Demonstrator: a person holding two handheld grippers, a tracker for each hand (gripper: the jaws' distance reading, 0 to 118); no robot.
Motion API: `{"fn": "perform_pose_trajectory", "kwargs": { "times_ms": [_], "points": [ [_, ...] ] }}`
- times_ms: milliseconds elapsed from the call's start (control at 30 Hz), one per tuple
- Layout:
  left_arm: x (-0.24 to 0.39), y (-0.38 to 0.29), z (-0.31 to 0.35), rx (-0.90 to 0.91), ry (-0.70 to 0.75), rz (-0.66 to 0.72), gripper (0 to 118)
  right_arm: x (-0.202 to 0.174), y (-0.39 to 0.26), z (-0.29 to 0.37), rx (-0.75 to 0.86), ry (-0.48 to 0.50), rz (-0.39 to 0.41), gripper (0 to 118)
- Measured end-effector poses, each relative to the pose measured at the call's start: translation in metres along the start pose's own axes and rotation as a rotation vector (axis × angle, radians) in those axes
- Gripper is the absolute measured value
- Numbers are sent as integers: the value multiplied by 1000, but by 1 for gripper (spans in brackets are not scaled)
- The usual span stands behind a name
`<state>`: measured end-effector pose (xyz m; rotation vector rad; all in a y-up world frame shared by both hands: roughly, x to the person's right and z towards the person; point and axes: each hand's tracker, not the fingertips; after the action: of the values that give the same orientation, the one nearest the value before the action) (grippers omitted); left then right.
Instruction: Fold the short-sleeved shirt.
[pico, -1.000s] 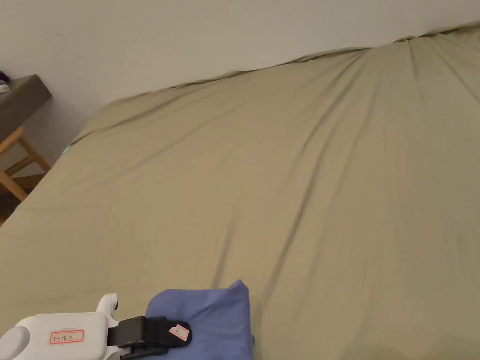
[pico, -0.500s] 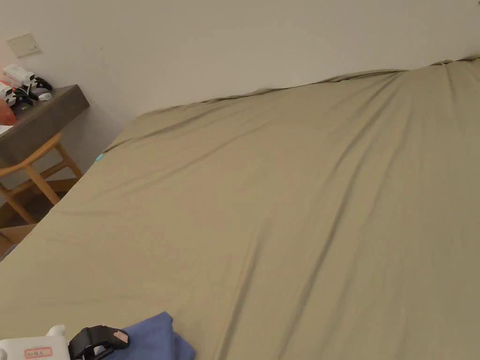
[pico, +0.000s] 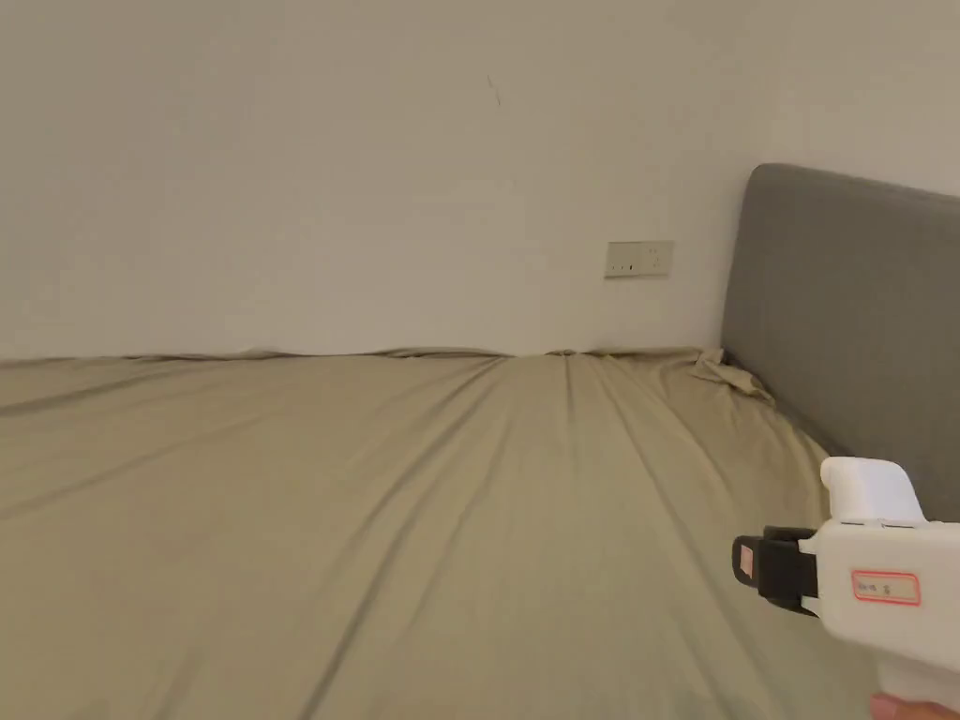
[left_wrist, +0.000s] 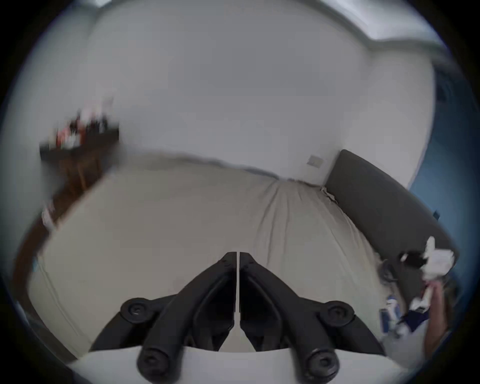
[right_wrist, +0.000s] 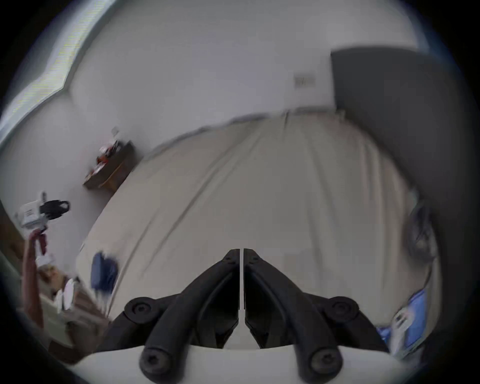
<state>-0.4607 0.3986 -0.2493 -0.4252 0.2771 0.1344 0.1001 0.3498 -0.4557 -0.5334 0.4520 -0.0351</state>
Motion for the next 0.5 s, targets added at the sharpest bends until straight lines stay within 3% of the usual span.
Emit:
{"fn": "perform_pose_trajectory", "kwargs": {
  "times_ms": [133,333,500],
  "points": [
    [97,31,5,211,116,-148,2,-31,50,22,229,-68,49,4],
    [150,27,-28,261,92,8,2,-68,74,15,336,-98,86,6],
    [185,20,-29,263,135,-32,2,-79,68,9,347,-90,102,7]
  ]
}}
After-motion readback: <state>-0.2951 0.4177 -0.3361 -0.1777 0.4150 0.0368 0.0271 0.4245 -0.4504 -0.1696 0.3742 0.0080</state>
